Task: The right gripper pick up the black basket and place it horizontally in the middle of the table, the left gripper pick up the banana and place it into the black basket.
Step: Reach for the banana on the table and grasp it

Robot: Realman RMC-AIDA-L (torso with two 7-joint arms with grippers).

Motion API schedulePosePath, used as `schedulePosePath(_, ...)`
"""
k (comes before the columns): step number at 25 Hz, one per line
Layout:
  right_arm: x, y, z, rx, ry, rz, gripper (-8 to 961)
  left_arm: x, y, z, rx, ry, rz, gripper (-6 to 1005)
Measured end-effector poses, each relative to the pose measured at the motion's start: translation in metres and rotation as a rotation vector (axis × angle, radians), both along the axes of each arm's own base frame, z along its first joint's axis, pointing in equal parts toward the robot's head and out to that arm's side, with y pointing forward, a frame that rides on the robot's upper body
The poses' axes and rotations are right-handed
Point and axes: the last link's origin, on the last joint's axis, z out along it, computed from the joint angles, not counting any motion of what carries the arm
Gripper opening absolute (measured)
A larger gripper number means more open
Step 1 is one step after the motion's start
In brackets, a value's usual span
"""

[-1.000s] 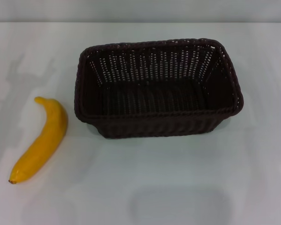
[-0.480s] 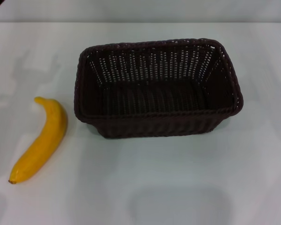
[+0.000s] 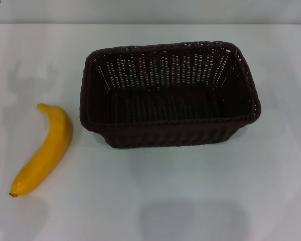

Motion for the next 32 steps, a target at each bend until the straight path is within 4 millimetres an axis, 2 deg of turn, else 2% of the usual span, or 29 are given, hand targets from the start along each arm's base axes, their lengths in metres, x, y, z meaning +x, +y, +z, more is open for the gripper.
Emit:
schedulePosePath(6, 0.006, -0.004, 0.001, -0.001, 0.016, 0.01, 840, 0.017, 0.001, -0.006, -0.111, -0.102, 0.066, 836)
schedulePosePath(17, 0.005, -0.006, 0.003, 0.001, 0.018, 0.03, 839, 0.032, 0.007, -0.024, -0.277, 0.011, 0.314, 833)
schedulePosePath(25, 0.001, -0.003, 0.004, 0.003, 0.016, 0.043, 840, 0.043, -0.001, -0.039, -0.348, 0.037, 0.401, 831)
schedulePosePath(32, 0.0, -0.002, 0.009, 0.007, 0.004, 0.053, 839, 0.047, -0.011, -0.058, -0.375, -0.022, 0.415, 830)
